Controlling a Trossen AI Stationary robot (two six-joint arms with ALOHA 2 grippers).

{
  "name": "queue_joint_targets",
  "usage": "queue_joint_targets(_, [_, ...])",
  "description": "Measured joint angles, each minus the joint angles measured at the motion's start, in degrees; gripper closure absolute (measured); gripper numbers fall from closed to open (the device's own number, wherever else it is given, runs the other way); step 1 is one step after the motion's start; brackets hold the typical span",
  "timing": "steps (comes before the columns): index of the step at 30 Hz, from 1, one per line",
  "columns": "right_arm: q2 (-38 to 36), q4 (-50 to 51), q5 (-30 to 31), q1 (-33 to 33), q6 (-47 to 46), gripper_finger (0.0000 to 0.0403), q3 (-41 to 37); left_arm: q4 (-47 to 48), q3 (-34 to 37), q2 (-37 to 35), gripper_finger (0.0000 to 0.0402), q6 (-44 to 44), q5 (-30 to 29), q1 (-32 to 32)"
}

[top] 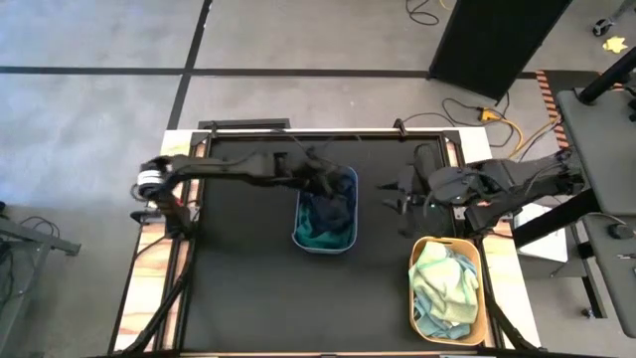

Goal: Sort microfiber towel by color & place in baskets
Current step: Put the dark blue microfiber cloth into the blue bin, then return to Home Position

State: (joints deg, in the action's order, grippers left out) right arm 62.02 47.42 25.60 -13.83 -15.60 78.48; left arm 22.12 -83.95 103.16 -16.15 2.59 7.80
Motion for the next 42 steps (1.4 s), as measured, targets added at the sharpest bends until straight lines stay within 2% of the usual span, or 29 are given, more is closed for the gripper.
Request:
queue_joint_targets(4, [0.0,-16.27,-7.01,1.31,11.58,0.0295,-3.9,1.83,0.12,-7.01,0.0168,2.5,0.09,-0.67])
queue_joint_targets(10, [0.67,-49.3,-8.05,1.65,17.53,0.0363,-13.74,2.66,2.99,-17.54,0.0174,4.45,3.79,-1.68])
queue_joint_targets(13, [0.93,-58.43,-8.42,2.96,17.6,0.0389,-19.09,2.01,6.66,-22.91,0.0211,3.32,6.7,-1.2])
queue_joint_targets(15, [0.57,-63.18,-8.07,3.81,16.52,0.039,-21.63,1.12,10.38,-26.66,0.0262,2.16,7.21,-1.04])
queue_joint_targets(18, [-2.77,-64.4,-8.03,3.81,15.9,0.039,-23.74,-1.92,16.79,-32.74,0.0362,0.57,6.7,-1.05])
queue_joint_targets(20, [-6.66,-62.88,-7.48,3.69,16.27,0.039,-24.75,-2.71,20.43,-36.92,0.0386,-0.16,2.08,-1.03])
queue_joint_targets(24, [-14.67,-50.17,-1.68,3.83,15.17,0.039,-24.75,-0.69,25.98,-43.41,0.0348,3.42,-16.91,-0.88])
queue_joint_targets(26, [-17.86,-41.98,-1.56,3.76,13.32,0.039,-24.63,1.34,27.97,-45.83,0.033,5.01,-23.08,-0.92])
queue_joint_targets(28, [-20.24,-36.19,-1.85,3.72,9.73,0.039,-24.64,2.32,29.03,-47.72,0.0316,1.26,-25.85,-0.99])
queue_joint_targets(30, [-21.84,-32.76,-1.81,3.75,6.66,0.039,-24.74,1.91,30.43,-48.78,0.0306,-5.3,-25.61,-0.99])
queue_joint_targets(31, [-22.32,-31.84,-1.6,3.75,5.95,0.039,-24.74,0.54,31.38,-48.99,0.0303,-5.09,-25.9,-0.99])
queue_joint_targets(35, [-22.97,-31.08,-1.63,3.74,10.88,0.039,-25.14,-6.2,34.89,-49.28,0.0297,3.36,-25.35,-1.23])
queue_joint_targets(37, [-23.17,-30.62,-3.04,3.58,14.39,0.039,-26.61,-9.06,37.51,-50.23,0.0297,10.0,-20.9,-1.52])
queue_joint_targets(39, [-23.88,-31.17,-7.11,3.36,17.23,0.039,-29.62,-12.92,41.19,-51.63,0.0297,14.81,-13.96,-1.63])
queue_joint_targets(42, [-24.42,-34.84,-11.99,3.33,19.55,0.039,-35.28,-21.05,47.62,-54.11,0.0297,12.8,-6.44,-1.64])
